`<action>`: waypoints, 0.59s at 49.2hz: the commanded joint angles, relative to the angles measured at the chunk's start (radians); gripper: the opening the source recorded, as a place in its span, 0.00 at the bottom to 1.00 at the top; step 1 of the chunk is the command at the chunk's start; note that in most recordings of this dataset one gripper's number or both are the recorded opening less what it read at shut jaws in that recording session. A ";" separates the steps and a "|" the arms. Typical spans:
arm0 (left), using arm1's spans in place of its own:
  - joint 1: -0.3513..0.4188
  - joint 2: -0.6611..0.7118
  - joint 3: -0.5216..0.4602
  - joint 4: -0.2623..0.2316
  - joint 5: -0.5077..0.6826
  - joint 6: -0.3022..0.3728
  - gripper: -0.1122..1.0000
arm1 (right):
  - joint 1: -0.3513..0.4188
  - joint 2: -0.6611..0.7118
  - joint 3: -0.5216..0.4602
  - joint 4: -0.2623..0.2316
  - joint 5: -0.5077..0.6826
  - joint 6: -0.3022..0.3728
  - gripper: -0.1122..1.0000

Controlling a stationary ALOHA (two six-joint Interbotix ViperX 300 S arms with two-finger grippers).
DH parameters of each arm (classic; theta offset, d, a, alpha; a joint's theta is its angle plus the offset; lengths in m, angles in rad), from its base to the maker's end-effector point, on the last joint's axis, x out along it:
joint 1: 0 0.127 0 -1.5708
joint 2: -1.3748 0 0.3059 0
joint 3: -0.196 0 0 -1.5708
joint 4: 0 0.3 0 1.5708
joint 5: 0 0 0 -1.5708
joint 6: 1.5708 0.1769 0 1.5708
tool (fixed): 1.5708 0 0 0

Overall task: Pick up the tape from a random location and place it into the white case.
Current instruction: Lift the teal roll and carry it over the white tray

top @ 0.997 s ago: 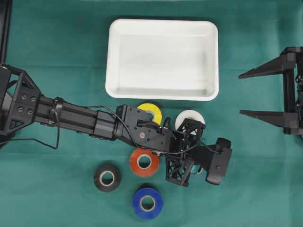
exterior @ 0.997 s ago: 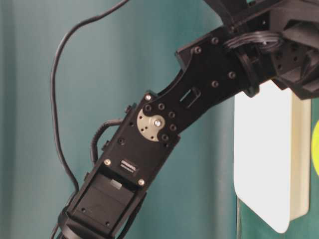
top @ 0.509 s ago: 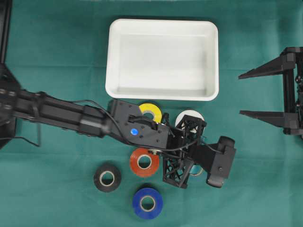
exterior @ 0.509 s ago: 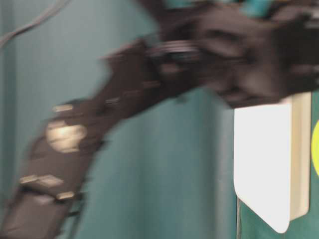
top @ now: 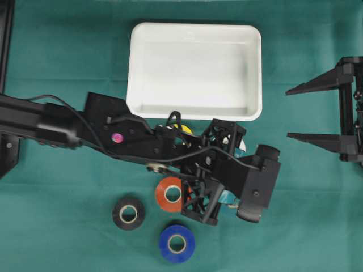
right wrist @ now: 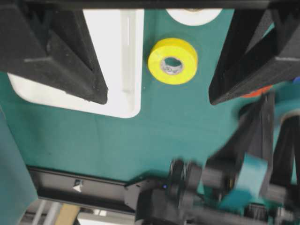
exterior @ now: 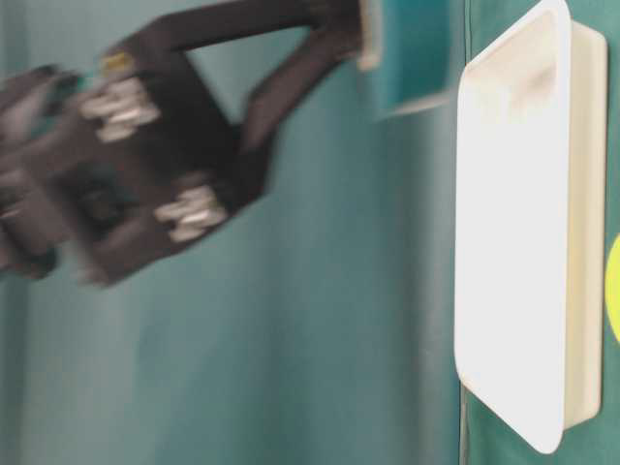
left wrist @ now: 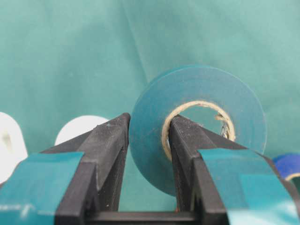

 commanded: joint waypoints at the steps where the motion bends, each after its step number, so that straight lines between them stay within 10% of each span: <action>1: -0.011 -0.071 -0.034 0.003 0.005 0.000 0.30 | 0.000 0.005 -0.028 0.000 -0.003 0.002 0.92; 29: -0.020 -0.097 -0.029 0.003 0.005 -0.002 0.30 | 0.000 0.005 -0.028 0.000 -0.003 0.002 0.92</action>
